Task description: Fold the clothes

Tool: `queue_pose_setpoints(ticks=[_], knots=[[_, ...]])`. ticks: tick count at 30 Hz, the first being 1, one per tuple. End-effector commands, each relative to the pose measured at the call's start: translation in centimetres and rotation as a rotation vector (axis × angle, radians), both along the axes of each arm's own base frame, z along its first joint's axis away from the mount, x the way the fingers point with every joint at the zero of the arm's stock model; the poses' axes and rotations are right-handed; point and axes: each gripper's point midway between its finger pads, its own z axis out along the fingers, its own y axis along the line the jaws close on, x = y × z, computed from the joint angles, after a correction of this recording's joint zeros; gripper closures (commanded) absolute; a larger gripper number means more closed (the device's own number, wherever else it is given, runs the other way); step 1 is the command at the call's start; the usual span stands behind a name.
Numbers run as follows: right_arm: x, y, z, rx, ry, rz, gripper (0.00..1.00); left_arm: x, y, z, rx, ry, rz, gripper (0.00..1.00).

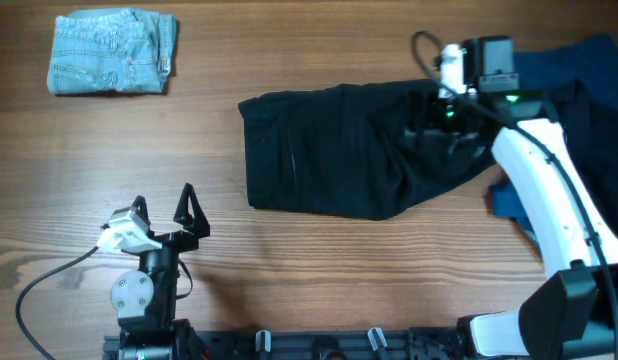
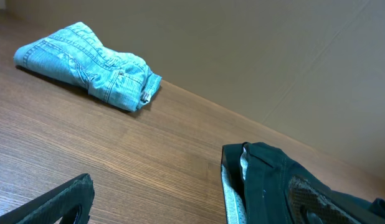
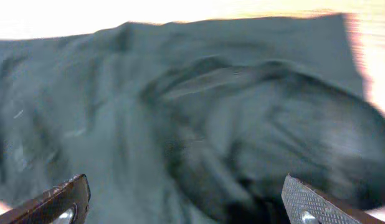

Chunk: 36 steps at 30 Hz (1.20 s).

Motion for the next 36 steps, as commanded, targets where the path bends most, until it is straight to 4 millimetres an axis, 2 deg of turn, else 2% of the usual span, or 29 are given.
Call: queue_pose_setpoints(ticks=[1,7,12,14,15,16,17,20,23,24,30,36], knots=[[-0.6,2.8,-2.2,-0.013,0.058,0.145,0.00,0.0,0.3,-0.2,0.020,0.003,0.014,0.00],[-0.9,3.7,-5.3,-0.083,0.127,0.170,0.00,0.0,0.3,-0.2,0.020,0.003,0.014,0.00],[-0.8,1.4,-7.5,-0.213,0.176,0.124,0.01,0.0,0.3,-0.2,0.020,0.003,0.014,0.00],[-0.9,0.5,-8.2,-0.263,0.198,0.108,0.05,0.0,0.3,-0.2,0.020,0.003,0.014,0.00],[-1.1,0.3,-8.8,-0.273,0.217,0.108,0.21,0.0,0.3,-0.2,0.020,0.003,0.014,0.00],[-1.3,0.3,-9.2,-0.275,0.231,0.110,0.31,0.0,0.3,-0.2,0.020,0.003,0.014,0.00],[-1.4,0.3,-9.5,-0.278,0.243,0.111,0.36,0.0,0.3,-0.2,0.020,0.003,0.014,0.00],[-1.6,0.2,-10.4,-0.282,0.268,0.112,0.43,0.0,0.3,-0.2,0.020,0.003,0.014,0.00],[-1.5,0.0,-10.5,-0.294,0.270,0.098,0.78,0.0,0.3,-0.2,0.020,0.003,0.014,0.00],[-1.5,-0.2,-10.5,-0.300,0.270,0.086,0.96,0.0,0.3,-0.2,0.020,0.003,0.014,0.00],[-1.2,-2.8,-9.6,-0.403,0.253,-0.080,0.96,0.0,0.3,-0.2,0.020,0.003,0.014,0.00],[0.1,-3.4,-5.9,-0.395,0.162,-0.158,0.96,0.0,0.3,-0.2,0.020,0.003,0.014,0.00]])
